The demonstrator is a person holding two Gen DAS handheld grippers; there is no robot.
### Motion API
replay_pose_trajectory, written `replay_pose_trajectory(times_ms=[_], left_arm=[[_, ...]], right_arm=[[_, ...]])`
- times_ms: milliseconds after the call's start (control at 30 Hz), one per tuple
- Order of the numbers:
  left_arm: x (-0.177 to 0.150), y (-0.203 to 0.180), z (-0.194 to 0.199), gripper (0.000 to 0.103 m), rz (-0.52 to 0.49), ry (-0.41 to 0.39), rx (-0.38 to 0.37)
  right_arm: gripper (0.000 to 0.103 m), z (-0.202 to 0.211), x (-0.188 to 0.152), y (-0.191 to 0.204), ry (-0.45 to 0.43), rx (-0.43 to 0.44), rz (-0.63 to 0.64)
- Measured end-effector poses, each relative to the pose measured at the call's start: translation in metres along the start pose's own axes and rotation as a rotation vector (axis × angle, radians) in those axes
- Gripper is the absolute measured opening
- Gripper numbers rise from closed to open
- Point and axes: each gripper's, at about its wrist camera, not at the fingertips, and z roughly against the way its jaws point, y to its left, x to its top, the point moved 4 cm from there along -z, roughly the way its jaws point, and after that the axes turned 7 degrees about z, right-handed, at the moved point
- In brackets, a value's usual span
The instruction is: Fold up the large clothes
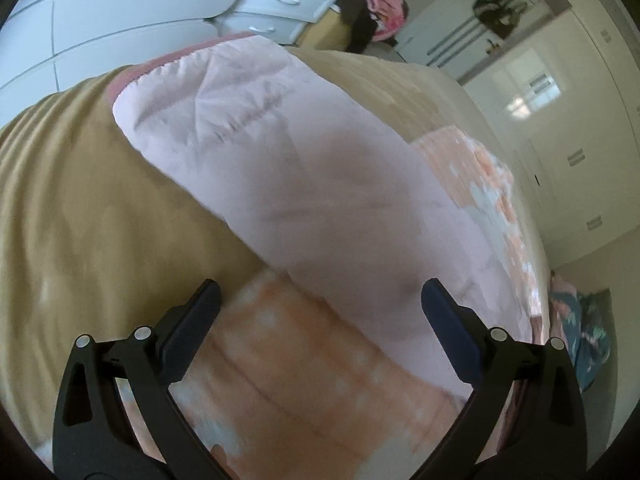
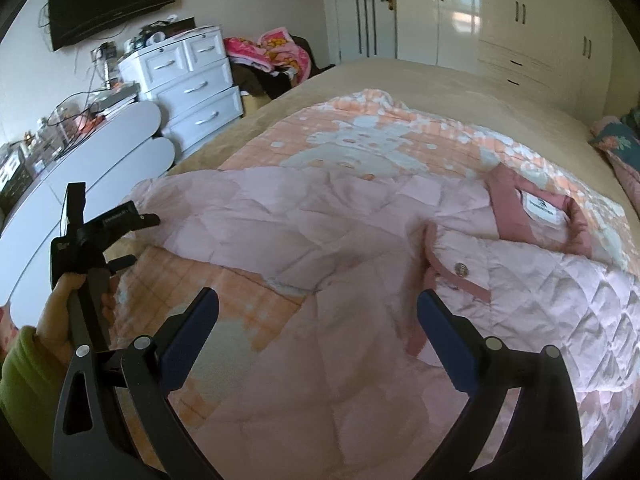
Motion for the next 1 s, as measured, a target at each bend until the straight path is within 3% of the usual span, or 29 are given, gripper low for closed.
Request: replay_pose_trajectory(times_ms=[300, 367, 433, 467, 500, 533, 800, 1000], left_arm=[[0.039, 0.001, -0.021, 0.093, 0.050, -0.064, 0.027], [0.046, 0.001, -0.022, 0.078, 0.056, -0.086, 0.038], [0.053, 0.003, -0.017, 0.046, 0.062, -0.115, 0.052], [0.055, 0.003, -0.014, 0.037, 0.063, -0.119, 0.049], [0.057, 0.002, -0.008, 0.020, 0.057, -0.133, 0.048], [0.058, -0.002, 0.002, 0.015, 0.037, -0.157, 0.035], [0.049, -0.068, 0.083, 0.010, -0.123, -0.308, -0.062], [0.028, -0.134, 0.134, 0.009, -0.239, -0.359, -0.161]], right_arm=[[0.099, 0.021, -0.019, -0.048, 0.000, -0.070, -0.088], [0.099, 0.029, -0.023, -0.061, -0.007, -0.088, -0.112], [0.099, 0.038, -0.028, -0.074, -0.016, -0.110, -0.134], [0.099, 0.041, -0.030, -0.079, -0.018, -0.116, -0.144], [0.099, 0.046, -0.032, -0.084, -0.022, -0.122, -0.157], [0.099, 0.049, -0.035, -0.090, -0.025, -0.128, -0.166], [0.099, 0.080, -0.047, -0.117, -0.060, -0.141, -0.238], [0.099, 0.108, -0.053, -0.130, -0.101, -0.149, -0.270]])
